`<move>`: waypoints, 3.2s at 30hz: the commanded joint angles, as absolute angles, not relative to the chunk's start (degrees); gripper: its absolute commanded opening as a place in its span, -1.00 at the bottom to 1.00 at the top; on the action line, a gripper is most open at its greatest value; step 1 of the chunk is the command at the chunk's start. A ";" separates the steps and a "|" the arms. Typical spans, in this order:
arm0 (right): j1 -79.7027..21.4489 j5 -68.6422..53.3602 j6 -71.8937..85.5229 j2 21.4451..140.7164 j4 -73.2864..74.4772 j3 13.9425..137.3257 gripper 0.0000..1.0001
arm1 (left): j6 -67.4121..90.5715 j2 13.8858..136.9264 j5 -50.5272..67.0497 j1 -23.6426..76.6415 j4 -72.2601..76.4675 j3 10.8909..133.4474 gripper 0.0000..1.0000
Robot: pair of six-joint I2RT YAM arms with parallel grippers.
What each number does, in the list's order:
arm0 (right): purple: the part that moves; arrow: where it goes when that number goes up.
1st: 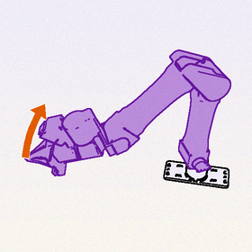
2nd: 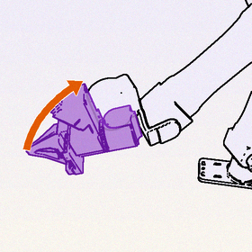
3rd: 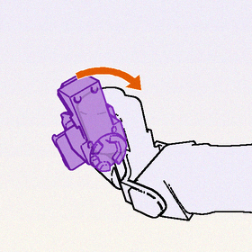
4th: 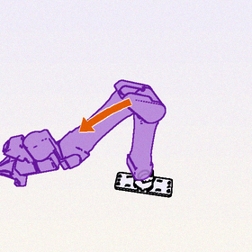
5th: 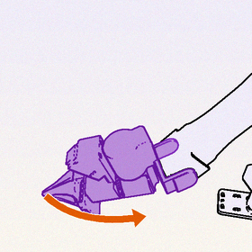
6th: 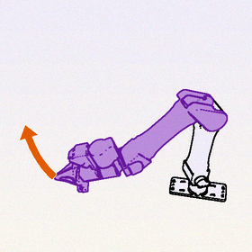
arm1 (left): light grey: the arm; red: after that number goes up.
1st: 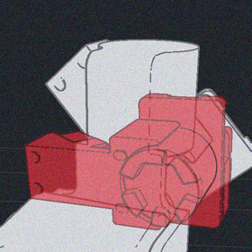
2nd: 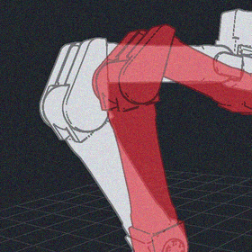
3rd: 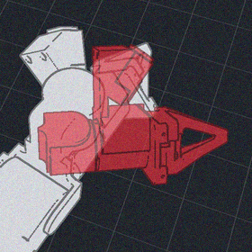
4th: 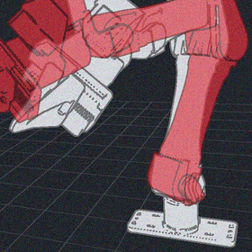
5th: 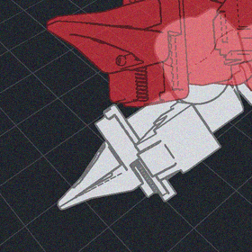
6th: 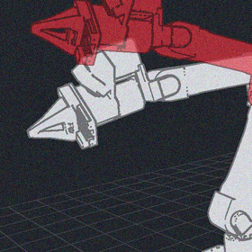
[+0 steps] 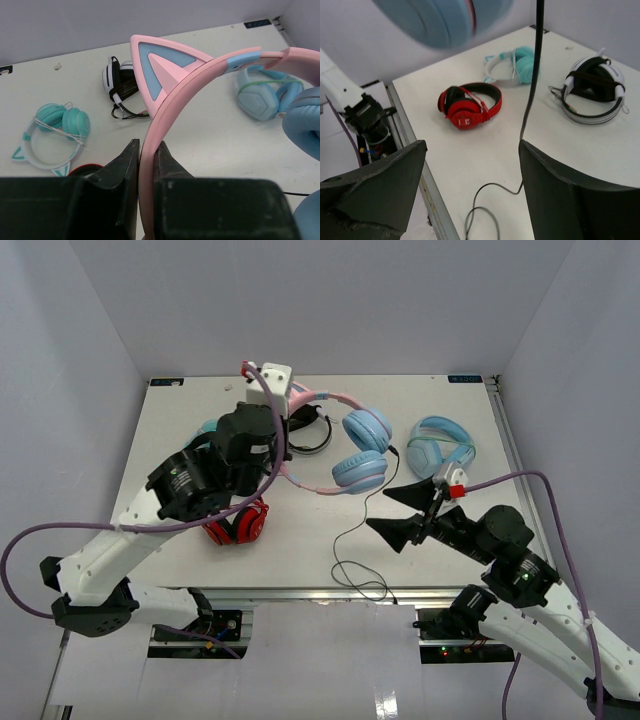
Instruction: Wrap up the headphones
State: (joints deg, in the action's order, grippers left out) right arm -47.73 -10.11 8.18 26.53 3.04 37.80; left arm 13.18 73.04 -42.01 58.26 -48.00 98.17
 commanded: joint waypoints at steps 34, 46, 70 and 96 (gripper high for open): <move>-55.93 -24.06 8.47 46.44 -55.40 11.81 0.31 | 26.19 56.00 -19.63 58.36 -33.46 85.67 -1.00; -57.69 -18.76 10.01 52.87 -61.47 9.97 -0.64 | 27.27 51.33 -5.10 58.36 -26.17 80.63 -1.00; -57.57 2.44 1.15 48.91 -30.54 30.67 -0.85 | 20.48 52.40 32.09 58.36 -31.92 68.89 -1.00; -57.39 8.46 8.58 47.26 9.74 51.00 -0.85 | 17.68 71.25 -38.28 58.36 -59.26 70.56 -1.00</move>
State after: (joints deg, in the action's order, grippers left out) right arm -57.45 12.37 5.77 47.80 8.80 46.13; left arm 14.14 70.36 -25.05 58.35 -55.61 68.31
